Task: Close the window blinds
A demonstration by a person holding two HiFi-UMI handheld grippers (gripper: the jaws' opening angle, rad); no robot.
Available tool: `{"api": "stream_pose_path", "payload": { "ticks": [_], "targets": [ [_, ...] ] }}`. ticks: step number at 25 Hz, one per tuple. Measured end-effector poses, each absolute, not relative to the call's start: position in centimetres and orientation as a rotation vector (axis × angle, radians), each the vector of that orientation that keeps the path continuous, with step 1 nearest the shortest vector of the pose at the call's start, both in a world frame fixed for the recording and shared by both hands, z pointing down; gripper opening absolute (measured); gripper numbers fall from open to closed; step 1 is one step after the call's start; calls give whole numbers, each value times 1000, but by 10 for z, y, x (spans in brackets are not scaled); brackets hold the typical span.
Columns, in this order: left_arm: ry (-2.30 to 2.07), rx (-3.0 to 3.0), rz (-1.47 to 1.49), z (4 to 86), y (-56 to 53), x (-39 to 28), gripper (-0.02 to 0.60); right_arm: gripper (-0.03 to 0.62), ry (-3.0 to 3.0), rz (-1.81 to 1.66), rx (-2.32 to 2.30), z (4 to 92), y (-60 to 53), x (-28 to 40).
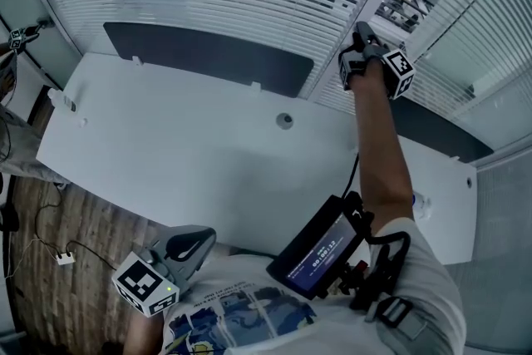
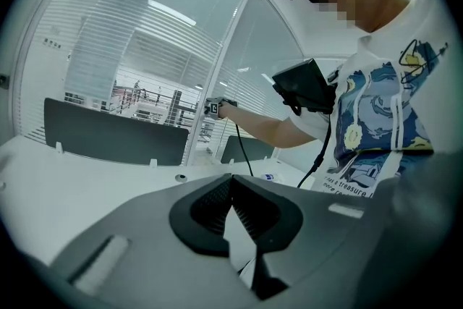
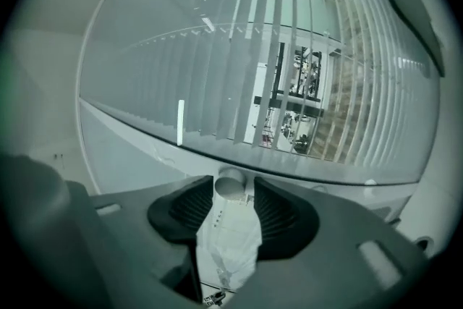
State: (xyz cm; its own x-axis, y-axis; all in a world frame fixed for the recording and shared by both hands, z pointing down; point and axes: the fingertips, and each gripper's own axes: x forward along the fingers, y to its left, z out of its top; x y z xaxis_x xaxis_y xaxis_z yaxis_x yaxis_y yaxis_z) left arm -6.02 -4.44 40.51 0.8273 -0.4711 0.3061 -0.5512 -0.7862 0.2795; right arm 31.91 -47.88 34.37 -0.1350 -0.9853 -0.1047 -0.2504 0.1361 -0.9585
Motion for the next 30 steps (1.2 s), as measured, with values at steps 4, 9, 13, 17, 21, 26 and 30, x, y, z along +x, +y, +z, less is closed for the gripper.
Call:
{"api": "stream_pose_path", "payload": {
  "ticks": [4,9,13,17,21,26,30],
  "targets": [
    [-778,2652,310,407,-44,-61,3,156,1540,-1068,-1259,351,-479,325],
    [-771,2648,312,409,-43,-60,3,128,1595,-1015,-1340,344,-477,322],
    [-768,2648,312,407,-42,-60,3,127,1671,-955,-1517,339,-476,320],
    [-772,2642,305,406,-42,-60,3,127,1740,-888,-1671,338,-476,322],
    [-770,2637,306,408,-41,-60,3,127,1800,-841,-1774,337,-476,321],
    [-765,2635,298,407,-41,-61,3,127,1879,-764,-1901,334,-476,318],
    [-766,2634,297,407,-41,-60,3,127,1936,-697,-2007,333,-476,318]
  ]
}}
